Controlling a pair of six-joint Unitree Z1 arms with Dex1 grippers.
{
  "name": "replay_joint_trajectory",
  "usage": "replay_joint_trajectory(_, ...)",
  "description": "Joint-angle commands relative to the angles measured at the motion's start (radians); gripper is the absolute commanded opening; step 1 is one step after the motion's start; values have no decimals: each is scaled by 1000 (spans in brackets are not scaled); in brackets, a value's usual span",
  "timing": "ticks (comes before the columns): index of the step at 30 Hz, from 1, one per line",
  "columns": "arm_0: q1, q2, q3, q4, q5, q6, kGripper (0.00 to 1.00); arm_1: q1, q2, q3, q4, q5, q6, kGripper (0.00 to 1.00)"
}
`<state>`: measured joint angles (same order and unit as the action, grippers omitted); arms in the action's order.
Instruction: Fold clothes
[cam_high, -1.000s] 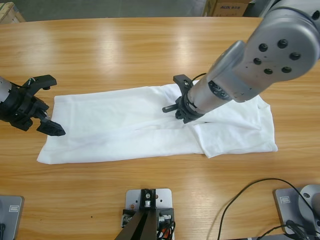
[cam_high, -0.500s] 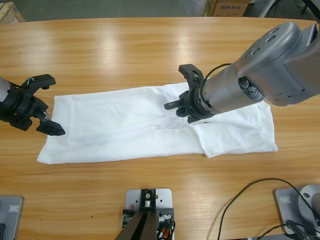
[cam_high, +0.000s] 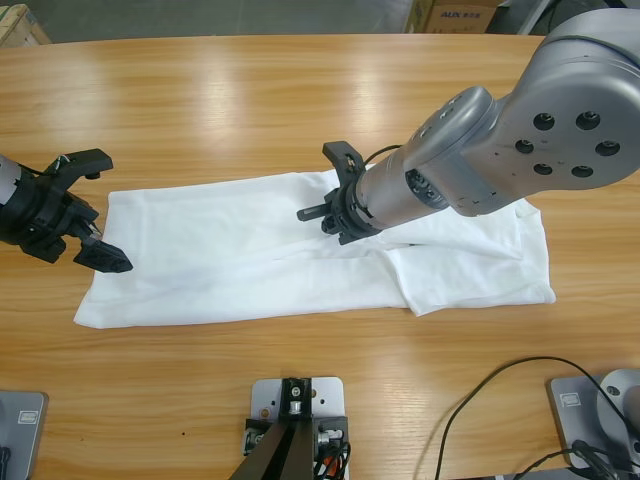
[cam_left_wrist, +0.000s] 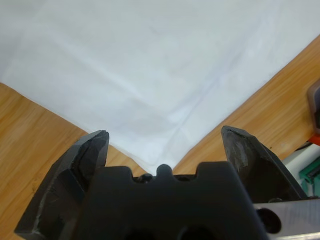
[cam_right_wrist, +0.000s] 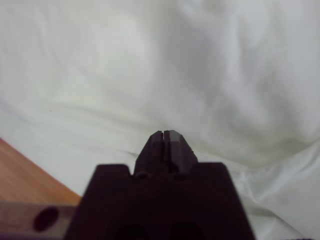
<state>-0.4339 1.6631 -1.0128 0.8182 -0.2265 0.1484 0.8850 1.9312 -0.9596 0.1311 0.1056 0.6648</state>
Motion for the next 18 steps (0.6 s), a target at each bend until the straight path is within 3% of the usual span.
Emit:
replay_joint_trajectory(1, -6, -12, 28, -11, -22, -9, 876, -16, 90, 19, -14, -16, -9, 0)
replay_joint_trajectory(6, -6, -13, 30, -13, -24, -9, 876, -21, 108, 26, -2, -11, -8, 0)
replay_joint_trajectory(13, -6, -13, 34, -21, -24, -9, 876, -14, -44, 30, 159, -7, 10, 0)
replay_joint_trajectory(18, -6, -14, 39, -28, -24, -13, 876, -9, -49, 47, 193, 24, 33, 0)
